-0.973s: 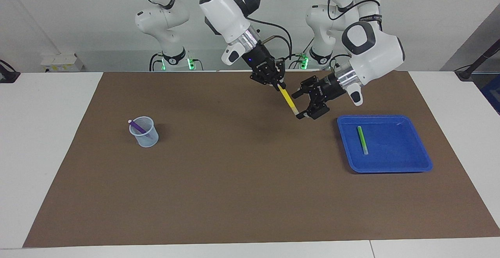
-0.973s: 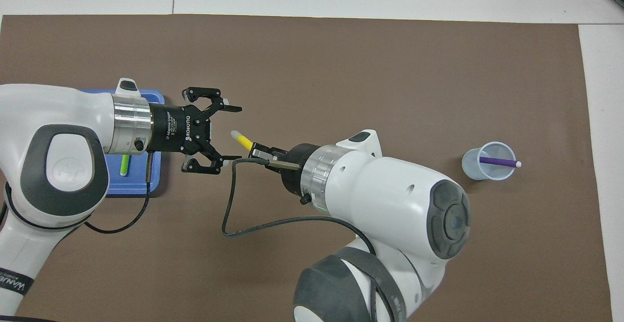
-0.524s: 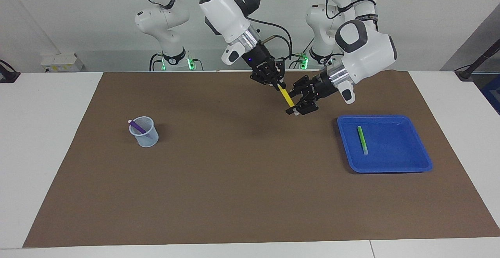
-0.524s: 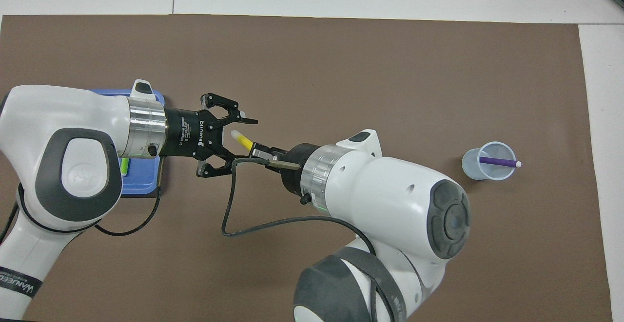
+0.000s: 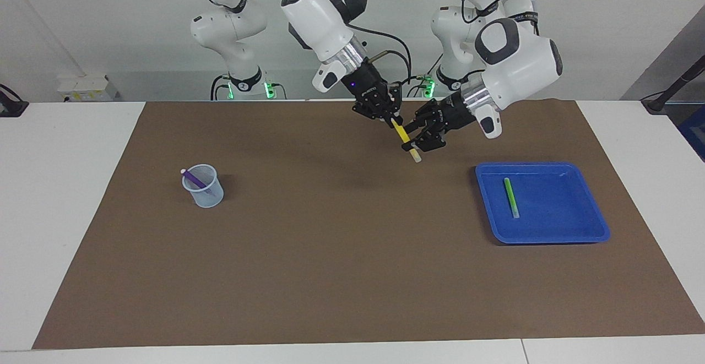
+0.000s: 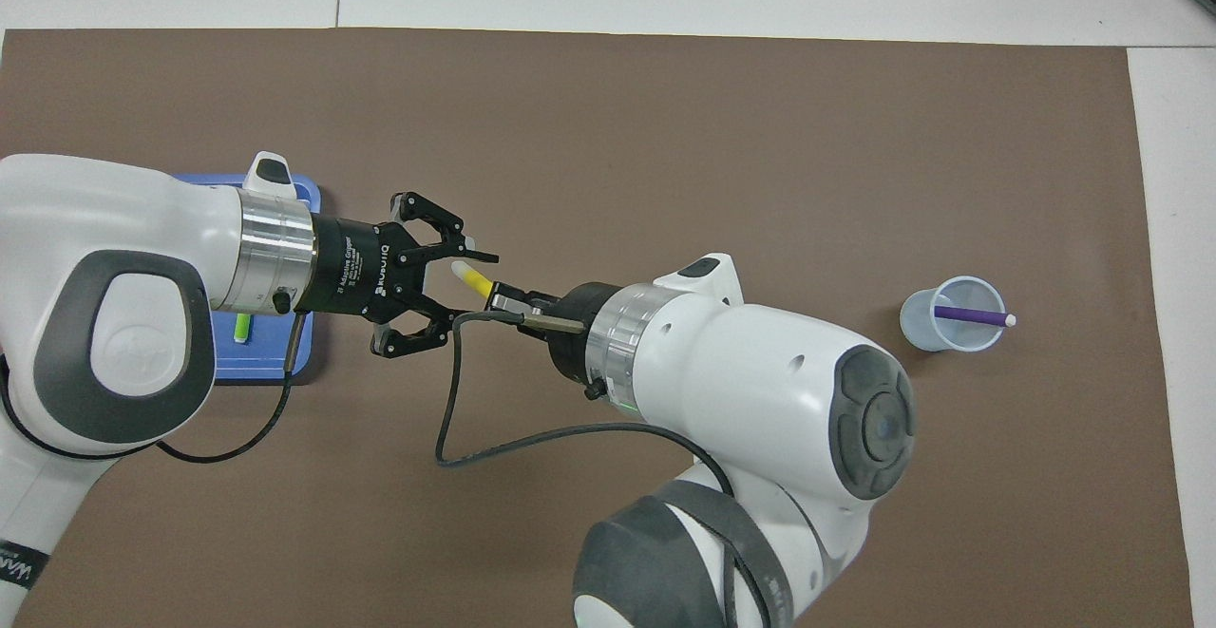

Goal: Right arm passes pens to left for tray arrangement
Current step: 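Close the left gripper on the yellow pen, open the right gripper, then place the yellow pen in the tray with the left gripper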

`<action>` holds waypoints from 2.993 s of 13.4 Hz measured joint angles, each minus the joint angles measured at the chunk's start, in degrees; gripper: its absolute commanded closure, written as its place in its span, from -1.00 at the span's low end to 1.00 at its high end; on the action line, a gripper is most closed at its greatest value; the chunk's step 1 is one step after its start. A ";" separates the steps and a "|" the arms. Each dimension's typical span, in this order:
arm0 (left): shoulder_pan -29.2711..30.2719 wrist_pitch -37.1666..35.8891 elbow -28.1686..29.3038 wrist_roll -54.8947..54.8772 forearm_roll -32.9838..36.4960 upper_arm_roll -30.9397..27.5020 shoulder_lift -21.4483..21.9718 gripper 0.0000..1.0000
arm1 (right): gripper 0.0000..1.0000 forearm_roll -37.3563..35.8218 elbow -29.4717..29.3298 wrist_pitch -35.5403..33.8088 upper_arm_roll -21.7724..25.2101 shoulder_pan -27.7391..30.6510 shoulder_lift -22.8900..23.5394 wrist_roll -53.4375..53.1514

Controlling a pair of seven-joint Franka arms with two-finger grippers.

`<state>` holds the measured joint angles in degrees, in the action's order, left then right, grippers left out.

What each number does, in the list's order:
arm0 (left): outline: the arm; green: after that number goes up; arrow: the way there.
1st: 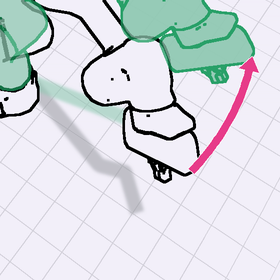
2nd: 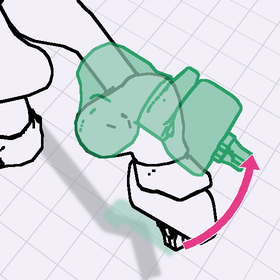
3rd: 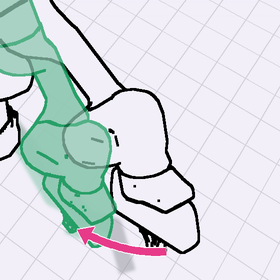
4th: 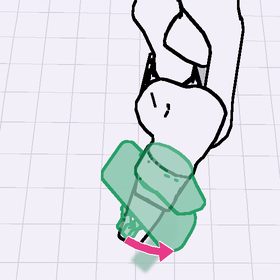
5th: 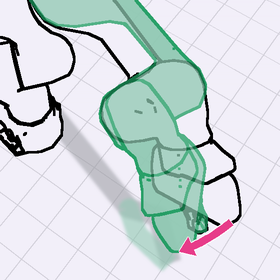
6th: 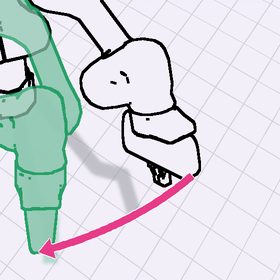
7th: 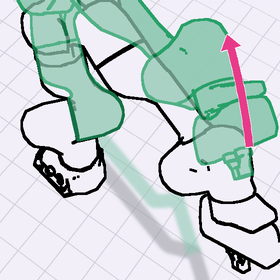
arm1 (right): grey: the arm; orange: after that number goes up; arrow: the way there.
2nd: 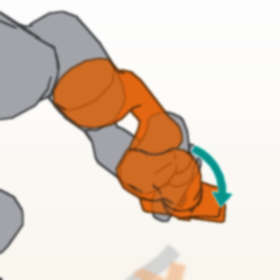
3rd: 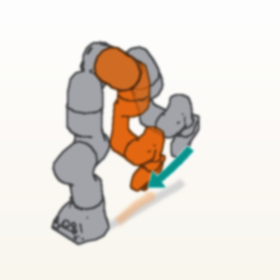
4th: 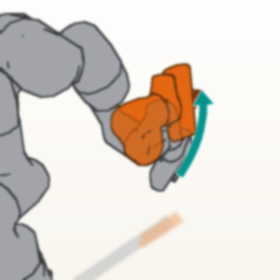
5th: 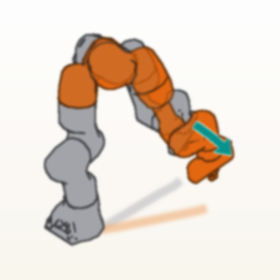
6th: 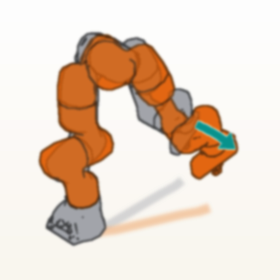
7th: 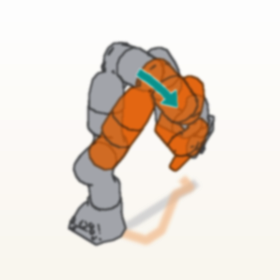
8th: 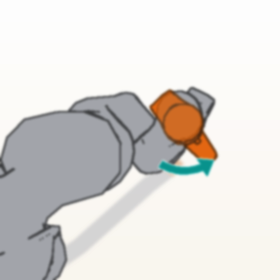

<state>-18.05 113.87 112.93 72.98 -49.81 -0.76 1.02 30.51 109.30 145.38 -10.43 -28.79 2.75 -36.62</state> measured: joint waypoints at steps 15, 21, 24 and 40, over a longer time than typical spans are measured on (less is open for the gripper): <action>0.02 -1.35 -0.08 -1.12 1.90 0.03 0.48 1.00 | -0.57 0.00 -0.38 -0.52 0.15 0.37 0.00 0.05; 0.28 -3.08 -0.08 -5.08 3.72 -0.16 0.74 1.00 | -1.00 -0.02 -1.41 -2.16 0.40 1.29 -0.20 0.10; 2.33 -6.17 -0.08 -12.60 6.73 -0.44 1.03 1.00 | -1.00 -3.42 -4.43 -11.47 0.57 6.37 -0.59 5.05; 18.66 -8.85 -0.19 -77.13 46.11 -1.08 1.26 1.00 | -0.71 -27.25 5.40 -28.99 1.15 40.97 -2.39 63.14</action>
<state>0.61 105.02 112.74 -4.15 -3.69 -1.84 2.28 3.26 114.70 116.39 -9.28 12.18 0.36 26.52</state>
